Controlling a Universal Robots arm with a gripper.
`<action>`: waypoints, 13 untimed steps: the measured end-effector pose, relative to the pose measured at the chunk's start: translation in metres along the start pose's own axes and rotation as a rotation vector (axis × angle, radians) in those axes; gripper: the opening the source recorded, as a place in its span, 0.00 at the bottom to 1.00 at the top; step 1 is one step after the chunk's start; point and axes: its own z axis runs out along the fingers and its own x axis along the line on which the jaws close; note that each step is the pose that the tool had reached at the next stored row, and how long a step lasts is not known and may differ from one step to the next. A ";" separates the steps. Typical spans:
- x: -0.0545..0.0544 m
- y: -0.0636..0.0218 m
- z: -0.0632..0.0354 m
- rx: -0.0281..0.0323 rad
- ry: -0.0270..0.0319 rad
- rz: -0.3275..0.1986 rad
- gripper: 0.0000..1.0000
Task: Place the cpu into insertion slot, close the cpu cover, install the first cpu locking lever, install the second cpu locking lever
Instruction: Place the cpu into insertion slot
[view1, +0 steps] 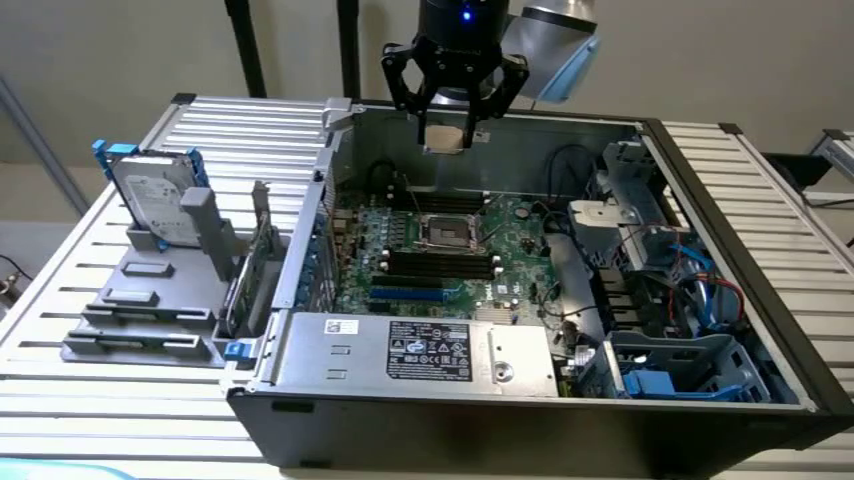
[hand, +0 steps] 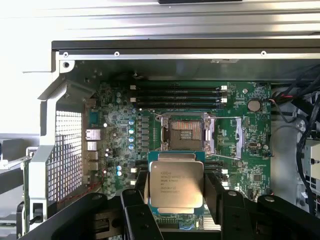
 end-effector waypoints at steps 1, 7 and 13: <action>0.000 0.0000 0.0000 -0.0001 0.0000 0.000 0.54; 0.000 0.0058 0.0006 0.0000 -0.0001 0.000 0.54; -0.005 0.0244 0.0027 0.0034 0.0000 0.000 0.54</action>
